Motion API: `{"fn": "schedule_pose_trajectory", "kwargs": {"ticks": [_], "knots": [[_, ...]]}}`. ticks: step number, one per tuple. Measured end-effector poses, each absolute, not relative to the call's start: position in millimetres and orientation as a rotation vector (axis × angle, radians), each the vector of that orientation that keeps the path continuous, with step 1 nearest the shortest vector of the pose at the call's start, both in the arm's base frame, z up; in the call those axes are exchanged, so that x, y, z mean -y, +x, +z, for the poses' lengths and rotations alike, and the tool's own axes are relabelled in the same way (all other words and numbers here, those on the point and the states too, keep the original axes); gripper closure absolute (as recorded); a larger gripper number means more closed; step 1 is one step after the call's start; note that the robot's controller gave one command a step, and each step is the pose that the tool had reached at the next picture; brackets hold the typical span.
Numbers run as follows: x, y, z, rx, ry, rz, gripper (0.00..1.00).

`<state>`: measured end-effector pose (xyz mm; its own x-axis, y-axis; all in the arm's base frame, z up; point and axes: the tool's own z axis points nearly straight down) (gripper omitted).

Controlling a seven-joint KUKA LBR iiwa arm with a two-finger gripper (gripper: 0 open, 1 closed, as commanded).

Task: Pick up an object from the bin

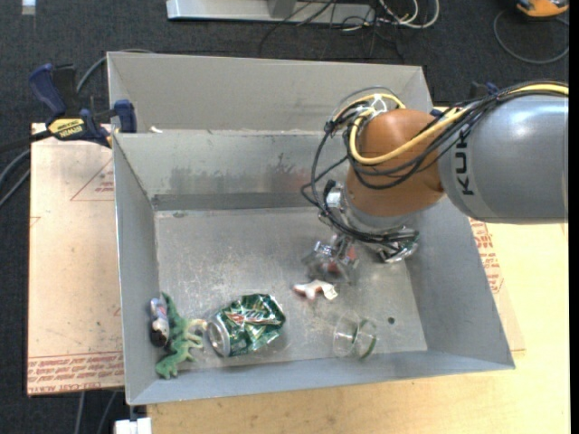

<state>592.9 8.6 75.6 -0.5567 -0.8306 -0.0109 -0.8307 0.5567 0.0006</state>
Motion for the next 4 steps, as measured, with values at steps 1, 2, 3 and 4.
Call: {"fn": "schedule_pose_trajectory", "kwargs": {"ticks": [1,2,3,4], "knots": [[4.5,570.4,73.2,-2.730,-1.526,0.006,1.00],[11.2,570.8,100.2,-2.506,-1.872,0.007,1.00],[24.1,583.0,129.7,-2.396,-2.002,-0.001,1.00],[18.3,590.6,227.1,-2.485,-1.893,0.007,1.00]]}}
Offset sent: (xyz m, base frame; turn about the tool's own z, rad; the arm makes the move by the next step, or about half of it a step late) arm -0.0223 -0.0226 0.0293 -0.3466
